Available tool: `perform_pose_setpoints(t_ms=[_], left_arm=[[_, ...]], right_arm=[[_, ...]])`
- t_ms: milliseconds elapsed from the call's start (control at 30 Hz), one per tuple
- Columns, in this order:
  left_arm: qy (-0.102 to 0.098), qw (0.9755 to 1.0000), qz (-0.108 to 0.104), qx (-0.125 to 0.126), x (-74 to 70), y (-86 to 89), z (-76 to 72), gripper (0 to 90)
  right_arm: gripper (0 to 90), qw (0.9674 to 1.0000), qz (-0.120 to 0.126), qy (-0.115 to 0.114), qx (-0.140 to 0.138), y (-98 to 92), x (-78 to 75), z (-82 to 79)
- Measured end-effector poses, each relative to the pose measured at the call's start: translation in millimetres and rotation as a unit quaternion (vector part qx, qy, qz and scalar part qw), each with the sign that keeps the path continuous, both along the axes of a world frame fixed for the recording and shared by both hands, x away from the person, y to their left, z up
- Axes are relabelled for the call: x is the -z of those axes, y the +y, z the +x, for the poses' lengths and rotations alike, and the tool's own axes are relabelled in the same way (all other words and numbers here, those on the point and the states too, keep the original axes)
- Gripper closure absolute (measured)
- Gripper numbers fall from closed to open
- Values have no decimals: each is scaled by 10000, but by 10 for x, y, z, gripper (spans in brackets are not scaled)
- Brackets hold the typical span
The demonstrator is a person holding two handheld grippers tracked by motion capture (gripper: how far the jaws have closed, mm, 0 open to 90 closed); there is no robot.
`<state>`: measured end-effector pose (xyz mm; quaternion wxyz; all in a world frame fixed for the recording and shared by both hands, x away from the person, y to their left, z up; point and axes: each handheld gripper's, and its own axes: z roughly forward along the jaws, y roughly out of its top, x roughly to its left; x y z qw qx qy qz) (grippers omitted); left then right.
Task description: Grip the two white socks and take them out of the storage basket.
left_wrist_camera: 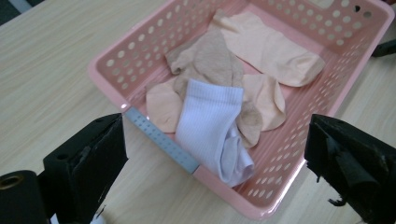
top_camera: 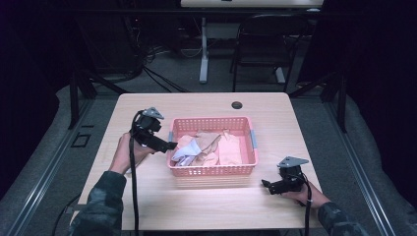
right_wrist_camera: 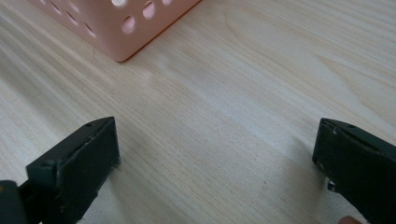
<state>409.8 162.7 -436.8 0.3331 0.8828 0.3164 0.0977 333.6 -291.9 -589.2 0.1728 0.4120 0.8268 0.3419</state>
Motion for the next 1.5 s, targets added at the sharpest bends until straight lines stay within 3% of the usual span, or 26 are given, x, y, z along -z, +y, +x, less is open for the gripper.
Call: perform_pose_setpoints(t_ms=[333, 433, 467, 567, 1000, 1200, 1267, 1500], left_arm=[[234, 9991, 231, 282, 201, -258, 80, 153], [301, 9983, 321, 389, 279, -329, 93, 199], [389, 9975, 406, 417, 332, -365, 101, 265], [489, 9964, 535, 444, 418, -404, 116, 288], [665, 9935, 852, 365, 626, -437, 156, 426], [694, 9919, 1005, 361, 673, -449, 155, 544], [712, 9901, 1167, 329, 700, -461, 150, 586], [756, 9896, 1198, 239, 719, -451, 153, 728]], right_arm=[[0, 10000, 6, 5, -2, 1, 0, 0], [0, 10000, 7, 3, -2, 1, 0, 0], [0, 10000, 4, 5, 0, 1, 0, 0], [0, 10000, 4, 4, -1, 0, 0, 0], [0, 10000, 8, 3, -1, 1, 0, 0], [0, 10000, -1, 5, -1, 0, -1, 0], [0, 10000, 7, 3, -1, 1, 0, 0], [0, 10000, 3, 8, -6, 0, 0, 0]])
